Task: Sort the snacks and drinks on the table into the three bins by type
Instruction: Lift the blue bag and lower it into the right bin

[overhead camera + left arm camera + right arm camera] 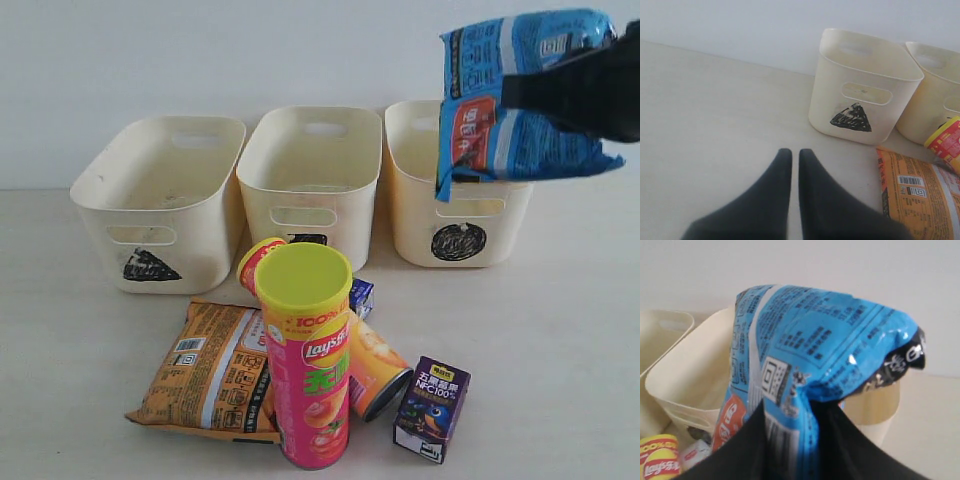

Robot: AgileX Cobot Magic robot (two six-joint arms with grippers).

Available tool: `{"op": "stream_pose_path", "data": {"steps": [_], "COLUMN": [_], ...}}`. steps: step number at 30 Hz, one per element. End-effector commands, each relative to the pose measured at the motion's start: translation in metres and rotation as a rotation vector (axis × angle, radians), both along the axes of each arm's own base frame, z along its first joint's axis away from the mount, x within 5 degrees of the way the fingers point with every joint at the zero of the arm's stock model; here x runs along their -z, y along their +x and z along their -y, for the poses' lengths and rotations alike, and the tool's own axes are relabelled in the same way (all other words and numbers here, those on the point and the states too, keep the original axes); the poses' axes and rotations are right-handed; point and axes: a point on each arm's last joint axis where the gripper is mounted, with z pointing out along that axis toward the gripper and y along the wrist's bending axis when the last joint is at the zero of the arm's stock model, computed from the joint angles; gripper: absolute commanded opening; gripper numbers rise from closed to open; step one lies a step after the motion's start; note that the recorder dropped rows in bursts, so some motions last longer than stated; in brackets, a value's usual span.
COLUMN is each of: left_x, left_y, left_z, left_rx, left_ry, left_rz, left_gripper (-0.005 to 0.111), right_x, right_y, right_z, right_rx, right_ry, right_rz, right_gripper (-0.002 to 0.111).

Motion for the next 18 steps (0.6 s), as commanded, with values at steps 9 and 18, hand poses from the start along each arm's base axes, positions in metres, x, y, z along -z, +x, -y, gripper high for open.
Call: {"op": "stream_pose_path", "data": {"steps": [9,18], "left_x": [0.001,0.001], "left_y": [0.0,0.0], "left_z": [0.0,0.0], "left_rx": [-0.004,-0.004], "left_ry": [-0.007,-0.007], "left_rz": [0.005,0.005], "left_gripper": [0.005,0.005], "right_x": [-0.009,0.02], "right_y": [0.101,0.176], "right_z": [-0.013,-0.029], "right_rx": [0.075,0.155], "right_ry": [-0.431,-0.481], "right_rz": [-0.081,-0.135], "right_gripper": [0.0,0.0]}}
